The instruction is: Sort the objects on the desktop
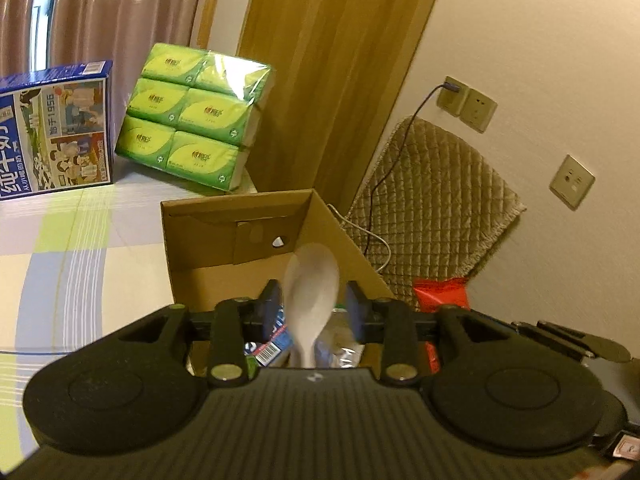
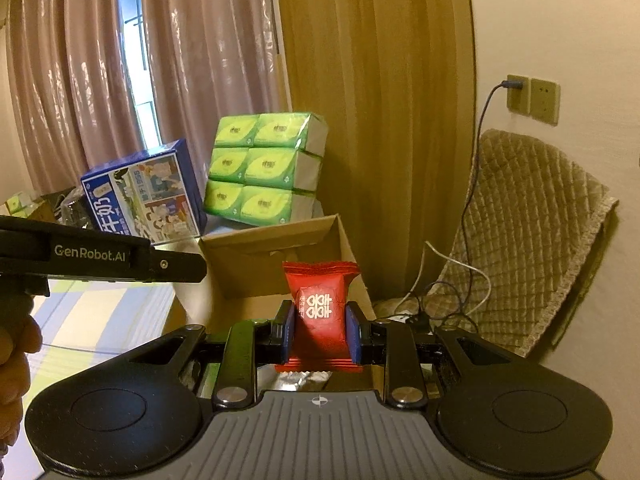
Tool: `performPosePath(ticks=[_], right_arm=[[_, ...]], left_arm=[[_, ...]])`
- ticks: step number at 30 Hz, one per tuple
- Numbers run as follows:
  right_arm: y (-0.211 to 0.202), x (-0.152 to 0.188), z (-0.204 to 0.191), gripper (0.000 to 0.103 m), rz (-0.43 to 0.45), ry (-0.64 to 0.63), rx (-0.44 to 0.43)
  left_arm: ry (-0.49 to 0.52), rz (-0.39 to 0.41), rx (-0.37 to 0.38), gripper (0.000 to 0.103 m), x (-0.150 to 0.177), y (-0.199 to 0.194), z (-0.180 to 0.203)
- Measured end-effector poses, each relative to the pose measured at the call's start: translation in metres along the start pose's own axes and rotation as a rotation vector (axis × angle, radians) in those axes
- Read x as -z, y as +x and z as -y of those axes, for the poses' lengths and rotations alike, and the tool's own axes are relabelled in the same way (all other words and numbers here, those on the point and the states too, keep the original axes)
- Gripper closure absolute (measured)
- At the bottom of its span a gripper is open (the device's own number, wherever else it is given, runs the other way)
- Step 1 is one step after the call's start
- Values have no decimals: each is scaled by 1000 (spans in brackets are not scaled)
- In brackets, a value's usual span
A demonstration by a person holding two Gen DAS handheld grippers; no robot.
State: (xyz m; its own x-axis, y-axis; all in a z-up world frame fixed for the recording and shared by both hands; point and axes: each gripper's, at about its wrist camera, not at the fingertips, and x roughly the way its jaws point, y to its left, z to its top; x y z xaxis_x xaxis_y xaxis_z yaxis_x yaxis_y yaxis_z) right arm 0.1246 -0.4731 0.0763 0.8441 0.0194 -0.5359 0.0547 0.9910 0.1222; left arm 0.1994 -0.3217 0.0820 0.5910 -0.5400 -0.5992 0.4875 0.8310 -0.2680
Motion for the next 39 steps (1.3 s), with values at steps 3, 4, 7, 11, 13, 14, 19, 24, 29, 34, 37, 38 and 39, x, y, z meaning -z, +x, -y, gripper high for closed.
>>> performPosePath(ticks=[3, 4, 7, 11, 13, 14, 19, 24, 29, 34, 37, 38, 39], right_arm=[[10, -1, -3, 79, -10, 1, -9], [12, -1, -4, 79, -14, 5, -15], [20, -3, -10, 79, -22, 31, -43], [27, -10, -17, 70, -16, 53, -88], [24, -14, -20, 27, 0, 63, -87], [20, -15, -21, 20, 17, 58, -83], [0, -11, -24, 19, 16, 28, -51], [-31, 4, -25, 11, 8, 0, -20], [-69, 18, -29, 3, 8, -27, -8], [-105, 35, -38, 2, -14, -67, -11], [-126, 47, -42, 2, -24, -82, -11], [-133, 50, -42, 2, -26, -85, -12], [-139, 53, -43, 2, -27, -85, -11]], left_arm=[[1, 10, -21, 60, 0, -1, -11], [-3, 12, -26, 60, 1, -3, -16], [-17, 23, -52, 55, 5, -11, -30], [-37, 43, -89, 40, 13, -26, -47], [-39, 56, -117, 26, 18, -35, -53], [-39, 61, -132, 20, 21, -40, -56], [-46, 84, -179, 4, 37, -66, -64], [-29, 99, -203, 1, 55, -91, -55], [-29, 88, -229, 1, 72, -115, -38], [-34, 50, -215, 1, 89, -139, -19], [6, 48, -230, 1, 101, -155, -2], [15, 50, -233, 1, 106, -161, 3], [22, 52, -236, 1, 109, -166, 9]])
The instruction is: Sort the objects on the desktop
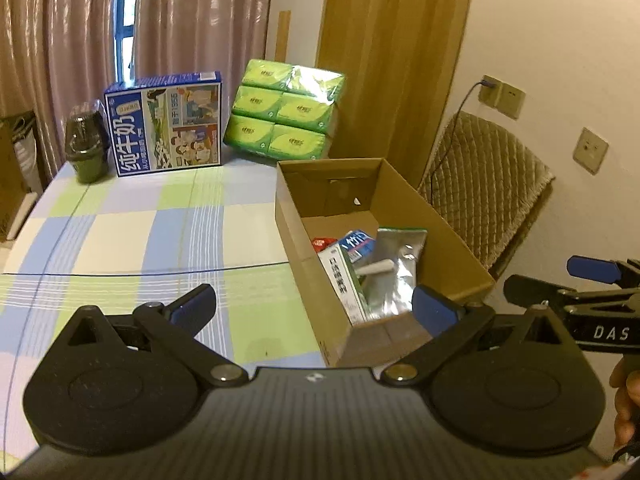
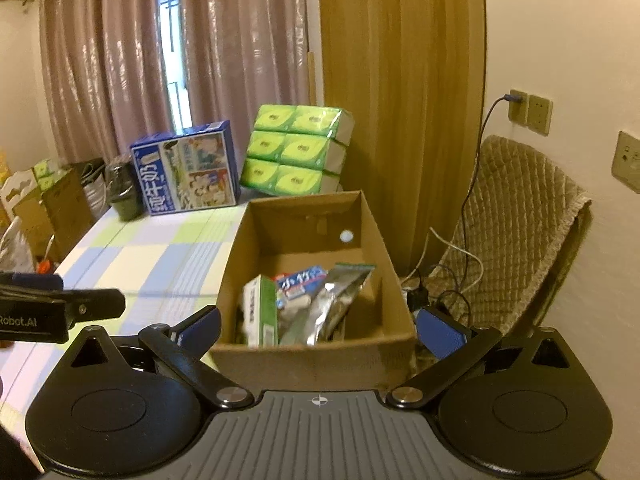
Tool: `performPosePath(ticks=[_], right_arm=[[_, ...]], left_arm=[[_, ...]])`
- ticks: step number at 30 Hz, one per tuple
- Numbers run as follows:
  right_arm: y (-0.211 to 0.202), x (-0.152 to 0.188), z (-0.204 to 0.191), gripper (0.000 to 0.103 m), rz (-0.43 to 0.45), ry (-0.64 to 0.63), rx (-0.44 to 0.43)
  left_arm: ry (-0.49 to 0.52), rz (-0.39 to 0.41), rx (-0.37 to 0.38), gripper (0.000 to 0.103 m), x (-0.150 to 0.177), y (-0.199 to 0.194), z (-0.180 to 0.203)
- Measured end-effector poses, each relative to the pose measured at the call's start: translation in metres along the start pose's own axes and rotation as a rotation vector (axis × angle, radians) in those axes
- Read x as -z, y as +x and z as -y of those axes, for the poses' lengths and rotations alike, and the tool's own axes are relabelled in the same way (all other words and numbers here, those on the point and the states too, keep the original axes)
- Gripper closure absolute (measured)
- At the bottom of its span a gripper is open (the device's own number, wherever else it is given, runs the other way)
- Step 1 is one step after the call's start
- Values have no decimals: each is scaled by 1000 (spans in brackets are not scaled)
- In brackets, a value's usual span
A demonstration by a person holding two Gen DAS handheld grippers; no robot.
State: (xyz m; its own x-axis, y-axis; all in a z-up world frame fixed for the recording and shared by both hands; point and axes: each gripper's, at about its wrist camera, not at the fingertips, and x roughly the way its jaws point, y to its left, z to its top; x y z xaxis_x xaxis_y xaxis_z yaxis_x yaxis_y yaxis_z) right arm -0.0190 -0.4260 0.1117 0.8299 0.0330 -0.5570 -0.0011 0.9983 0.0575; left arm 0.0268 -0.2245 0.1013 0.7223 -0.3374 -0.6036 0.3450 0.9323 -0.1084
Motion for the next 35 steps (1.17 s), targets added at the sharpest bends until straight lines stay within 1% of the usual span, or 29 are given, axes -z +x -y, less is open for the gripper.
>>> performPosePath(ticks=[2, 7, 15, 19, 26, 32, 35], right_arm=[[-13, 7, -2, 2, 1, 4, -1], [-39, 16, -7, 2, 5, 7, -1], [-65, 27, -11, 2, 8, 21, -9], [-70, 29, -12, 2, 8, 6, -4], [-70, 32, -10, 2, 2, 10, -1], [-69, 35, -8, 2, -5, 17, -1], [-68, 37, -8, 2, -6, 19, -1]], left_arm=[[1, 1, 1, 1, 7, -12, 6], [-35, -16, 21, 1, 22, -33, 16], [-31, -46, 41, 1, 43, -48, 28], [-23, -47, 45, 1, 48, -52, 32], [-24, -37, 39, 1, 46, -53, 33], [-31, -50, 53, 1, 48, -50, 31], [-31, -43, 37, 1, 50, -50, 31]])
